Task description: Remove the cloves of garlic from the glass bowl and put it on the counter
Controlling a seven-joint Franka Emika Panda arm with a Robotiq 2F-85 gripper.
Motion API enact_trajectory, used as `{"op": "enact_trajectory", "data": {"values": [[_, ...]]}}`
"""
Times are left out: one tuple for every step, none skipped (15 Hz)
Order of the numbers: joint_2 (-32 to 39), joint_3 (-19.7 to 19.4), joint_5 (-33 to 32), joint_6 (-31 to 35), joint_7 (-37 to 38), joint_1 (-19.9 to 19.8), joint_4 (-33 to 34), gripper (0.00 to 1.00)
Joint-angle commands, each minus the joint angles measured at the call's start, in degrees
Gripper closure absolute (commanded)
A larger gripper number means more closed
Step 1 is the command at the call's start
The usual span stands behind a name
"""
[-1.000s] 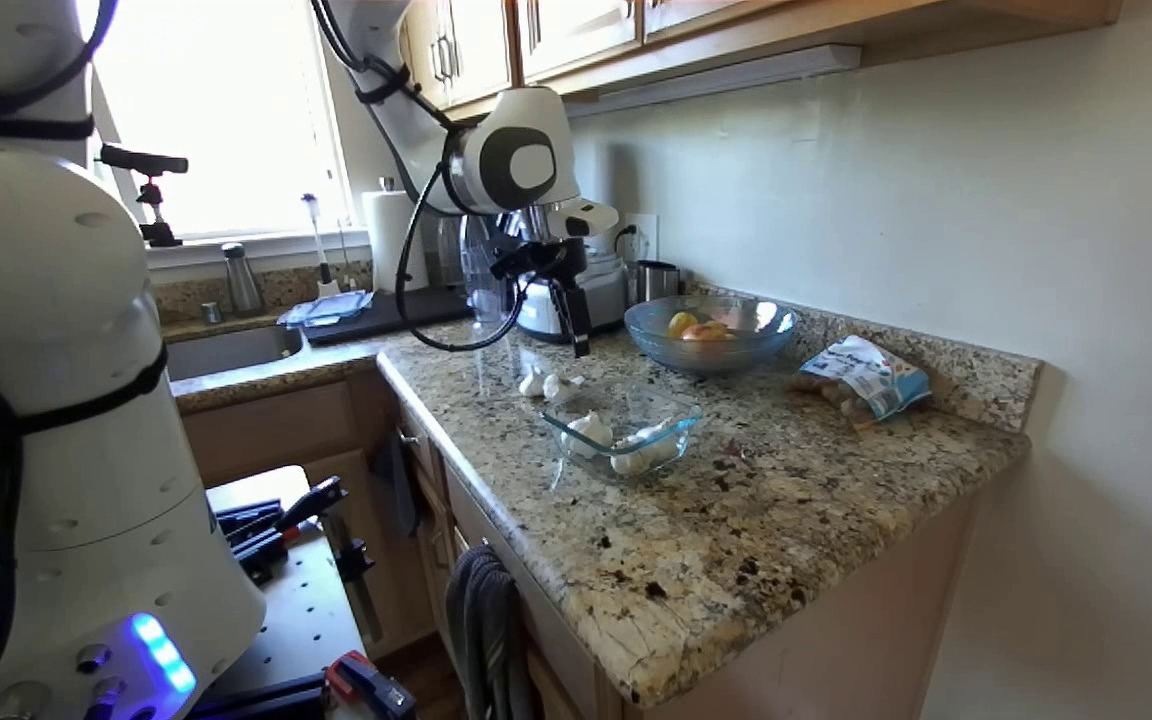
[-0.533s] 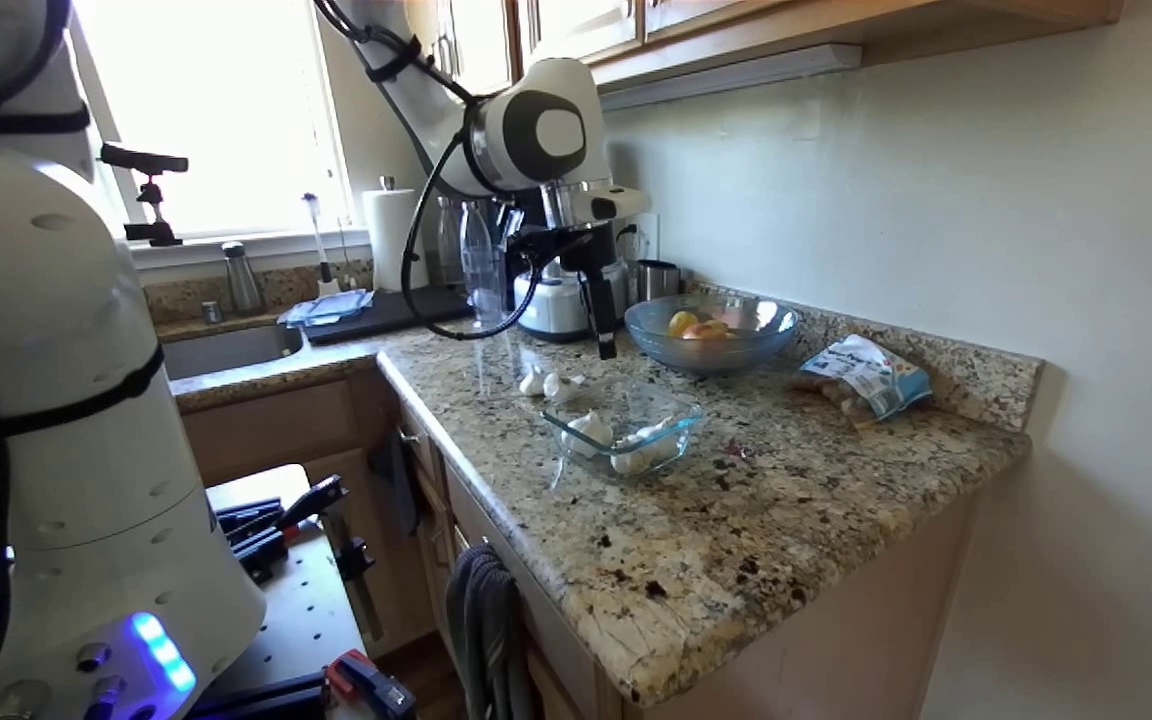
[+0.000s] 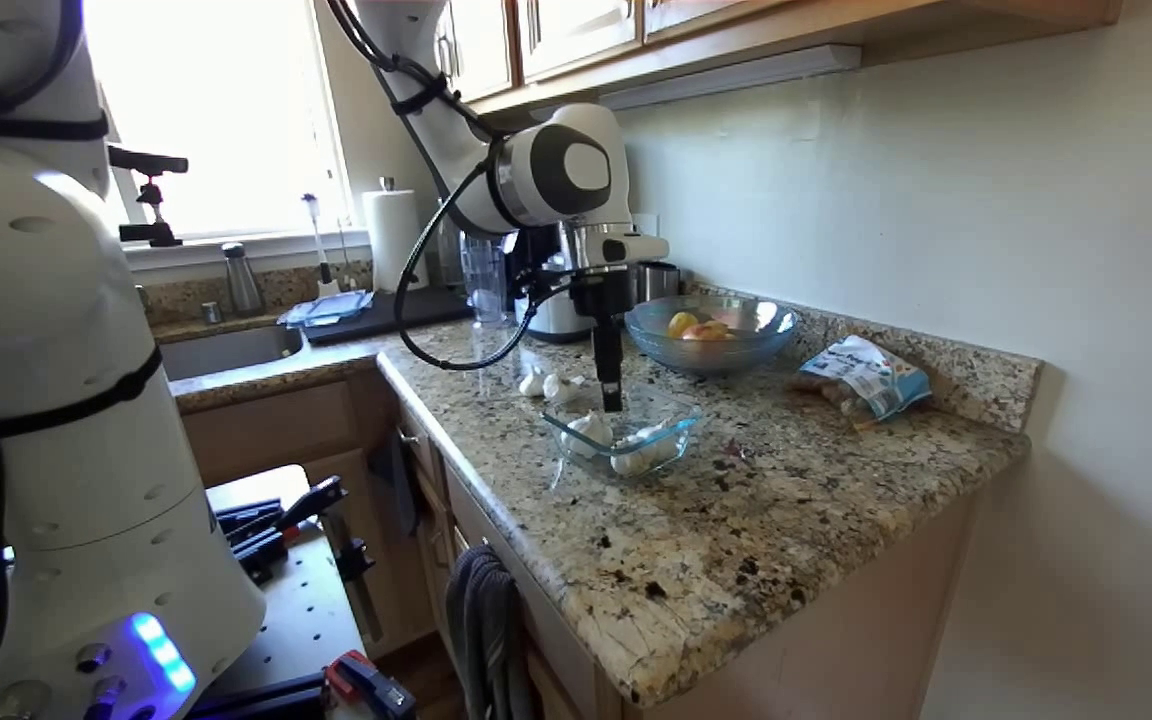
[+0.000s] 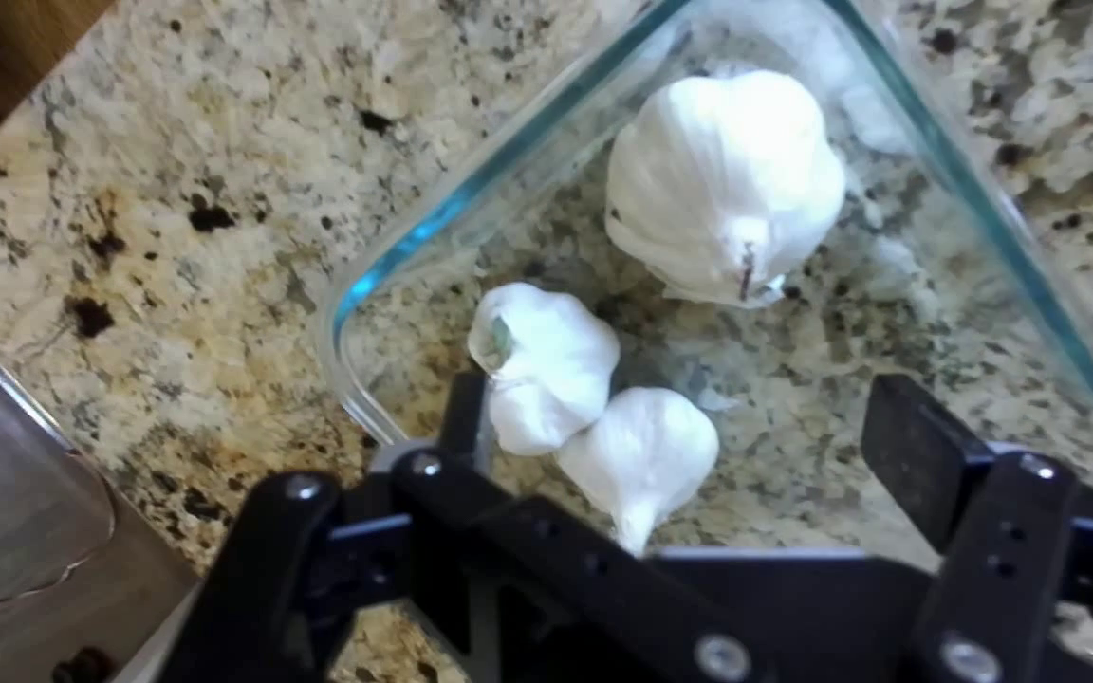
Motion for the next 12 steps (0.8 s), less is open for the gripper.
{"op": "enact_trajectory", "data": {"values": [[3.4,-1.7,-2.4,-1.1,5.3,0.0,0.3,0.0],[4.3,-2.1,-2.1,-1.3,5.7,0.1,0.4,0.0],[4.9,-2.5,-1.9,-1.4,5.9,0.3,0.4,0.0],[5.3,-2.9,-1.7,-1.3,5.9,0.3,0.3,0.0],[5.5,-3.2,-1.6,-1.2,5.9,0.4,0.3,0.0],[5.5,-3.3,-1.6,-0.7,5.8,0.5,0.2,0.0],[5.4,-3.4,-1.6,-0.2,5.6,0.5,0.0,0.0],[5.2,-3.4,-1.5,0.6,5.2,0.4,-0.3,0.0],[5.2,-3.4,-1.5,1.0,5.1,0.3,-0.5,0.0],[5.2,-3.3,-1.3,1.9,4.7,0.2,-0.8,0.0],[5.1,-3.2,-0.9,2.6,4.3,0.0,-1.0,0.13],[5.1,-3.1,-0.8,3.9,3.8,-0.1,-1.4,0.26]]}}
